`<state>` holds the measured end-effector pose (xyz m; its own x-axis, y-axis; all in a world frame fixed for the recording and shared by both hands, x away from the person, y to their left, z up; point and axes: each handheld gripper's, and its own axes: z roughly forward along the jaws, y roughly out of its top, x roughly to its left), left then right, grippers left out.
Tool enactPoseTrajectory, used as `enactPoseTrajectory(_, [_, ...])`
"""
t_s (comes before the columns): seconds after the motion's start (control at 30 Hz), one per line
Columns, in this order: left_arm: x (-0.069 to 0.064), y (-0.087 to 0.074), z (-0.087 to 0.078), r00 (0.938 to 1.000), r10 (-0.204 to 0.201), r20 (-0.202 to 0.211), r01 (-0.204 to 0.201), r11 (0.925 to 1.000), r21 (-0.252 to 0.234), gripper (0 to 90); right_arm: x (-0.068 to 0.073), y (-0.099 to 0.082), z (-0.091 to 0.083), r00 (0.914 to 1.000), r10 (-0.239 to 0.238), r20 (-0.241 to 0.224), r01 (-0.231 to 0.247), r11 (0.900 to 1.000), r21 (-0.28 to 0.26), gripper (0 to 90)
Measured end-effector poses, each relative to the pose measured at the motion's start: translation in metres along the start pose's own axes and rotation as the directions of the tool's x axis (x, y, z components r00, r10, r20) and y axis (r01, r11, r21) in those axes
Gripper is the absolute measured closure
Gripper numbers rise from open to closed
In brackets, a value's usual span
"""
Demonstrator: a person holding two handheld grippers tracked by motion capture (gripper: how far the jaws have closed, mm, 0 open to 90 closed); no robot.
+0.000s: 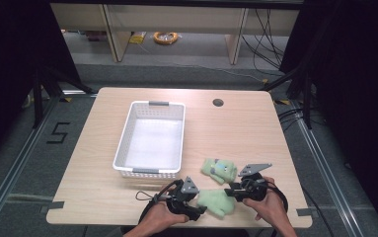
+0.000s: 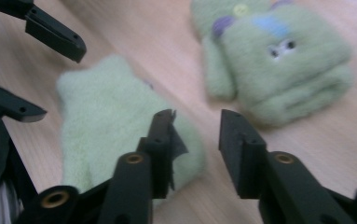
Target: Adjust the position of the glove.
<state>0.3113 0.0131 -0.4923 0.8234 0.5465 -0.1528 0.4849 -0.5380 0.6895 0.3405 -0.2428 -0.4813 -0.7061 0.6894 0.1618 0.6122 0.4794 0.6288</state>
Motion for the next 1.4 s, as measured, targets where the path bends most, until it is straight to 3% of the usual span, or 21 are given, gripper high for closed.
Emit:
enactPoseTrajectory(0.1, [0.004, 0.012, -0.007, 0.9999, -0.003, -0.015, 0.003, 0.9993, -0.037, 31.4, -0.005, 0.007, -0.016, 0.9983, 0.047, 0.033, -0.045, 0.9983, -0.037, 56.6])
enactPoseTrajectory(0.2, [0.009, 0.026, -0.007, 0.9987, -0.018, -0.048, 0.015, 0.998, -0.061, 31.9, -0.011, 0.009, -0.017, 0.997, 0.055, 0.055, -0.052, 0.9968, -0.061, 55.9])
enactPoseTrajectory(0.23, [0.011, 0.031, -0.005, 0.9976, -0.048, -0.05, 0.044, 0.9959, -0.08, 32.6, -0.014, 0.01, -0.016, 0.996, 0.066, 0.059, -0.063, 0.9961, -0.063, 55.9])
enactPoseTrajectory(0.27, [0.015, 0.036, -0.004, 0.9983, -0.025, -0.053, 0.022, 0.998, -0.06, 32.7, -0.017, 0.011, -0.015, 0.9952, 0.067, 0.071, -0.061, 0.9952, -0.076, 55.9])
enactPoseTrajectory(0.33, [0.017, 0.043, 0.003, 0.9943, -0.065, -0.084, 0.058, 0.9949, -0.083, 33.3, -0.023, 0.013, -0.014, 0.9932, 0.085, 0.08, -0.079, 0.9939, -0.077, 55.6])
enactPoseTrajectory(0.5, [0.028, 0.056, 0.017, 0.9931, -0.064, -0.099, 0.059, 0.9966, -0.058, 35.3, -0.04, 0.016, -0.01, 0.9896, 0.106, 0.097, -0.097, 0.9908, -0.094, 55.2])
enactPoseTrajectory(0.57, [0.031, 0.062, 0.021, 0.9924, -0.077, -0.095, 0.074, 0.9965, -0.039, 36.3, -0.045, 0.018, -0.01, 0.9876, 0.114, 0.108, -0.108, 0.9924, -0.059, 55.1])
enactPoseTrajectory(0.6, [0.031, 0.063, 0.025, 0.9898, -0.092, -0.109, 0.085, 0.994, -0.069, 36.4, -0.045, 0.019, -0.007, 0.9854, 0.137, 0.101, -0.13, 0.9885, -0.077, 55.1])
enactPoseTrajectory(0.63, [0.032, 0.065, 0.028, 0.9891, -0.101, -0.108, 0.094, 0.9932, -0.069, 36.4, -0.049, 0.019, -0.005, 0.9863, 0.125, 0.107, -0.118, 0.9904, -0.072, 55.1])
enactPoseTrajectory(0.67, [0.034, 0.068, 0.028, 0.9897, -0.101, -0.102, 0.098, 0.9946, -0.033, 36.4, -0.05, 0.021, -0.006, 0.9859, 0.125, 0.112, -0.12, 0.9918, -0.042, 55.1])
enactPoseTrajectory(0.73, [0.038, 0.073, 0.034, 0.9864, -0.118, -0.114, 0.117, 0.9929, -0.022, 38.1, -0.054, 0.023, 0.0, 0.9842, 0.141, 0.108, -0.137, 0.9898, -0.037, 55.2])
enactPoseTrajectory(0.8, [0.039, 0.075, 0.036, 0.9862, -0.122, -0.112, 0.121, 0.9925, -0.022, 38.2, -0.055, 0.024, 0.002, 0.9847, 0.139, 0.104, -0.137, 0.9901, -0.033, 55.3])
enactPoseTrajectory(0.83, [0.04, 0.076, 0.038, 0.9846, -0.13, -0.116, 0.128, 0.9914, -0.027, 38.8, -0.058, 0.024, 0.004, 0.9879, 0.11, 0.109, -0.105, 0.9934, -0.046, 55.3])
enactPoseTrajectory(0.87, [0.041, 0.077, 0.038, 0.9838, -0.134, -0.119, 0.133, 0.991, -0.012, 39.4, -0.056, 0.025, 0.004, 0.984, 0.145, 0.104, -0.142, 0.9892, -0.039, 55.4])
enactPoseTrajectory(0.9, [0.043, 0.076, 0.04, 0.9832, -0.133, -0.125, 0.133, 0.9911, -0.013, 39.9, -0.056, 0.026, 0.006, 0.9846, 0.145, 0.097, -0.142, 0.9891, -0.039, 55.3])
enactPoseTrajectory(0.93, [0.042, 0.076, 0.043, 0.978, -0.152, -0.143, 0.149, 0.9883, -0.033, 40.7, -0.056, 0.027, 0.006, 0.9838, 0.146, 0.105, -0.143, 0.9891, -0.034, 55.3])
enactPoseTrajectory(1.0, [0.044, 0.076, 0.046, 0.9751, -0.153, -0.16, 0.15, 0.9881, -0.032, 42.3, -0.058, 0.028, 0.009, 0.9867, 0.131, 0.096, -0.127, 0.9909, -0.043, 55.3])
enactPoseTrajectory(1.07, [0.043, 0.077, 0.047, 0.9756, -0.137, -0.172, 0.136, 0.9905, -0.02, 43.2, -0.058, 0.03, 0.009, 0.9847, 0.144, 0.098, -0.143, 0.9895, -0.017, 55.3])
enactPoseTrajectory(1.13, [0.045, 0.078, 0.05, 0.975, -0.148, -0.166, 0.147, 0.9889, -0.016, 43.4, -0.059, 0.031, 0.01, 0.9844, 0.139, 0.108, -0.139, 0.9903, -0.008, 55.3])
enactPoseTrajectory(1.17, [0.046, 0.079, 0.05, 0.9733, -0.144, -0.179, 0.144, 0.9895, -0.013, 43.5, -0.061, 0.031, 0.014, 0.9863, 0.125, 0.107, -0.122, 0.9919, -0.037, 55.3])
enactPoseTrajectory(1.4, [0.048, 0.076, 0.061, 0.9692, -0.158, -0.189, 0.164, 0.9864, 0.015, 41.8, -0.062, 0.033, 0.02, 0.9854, 0.136, 0.102, -0.138, 0.9903, 0.011, 55.1])
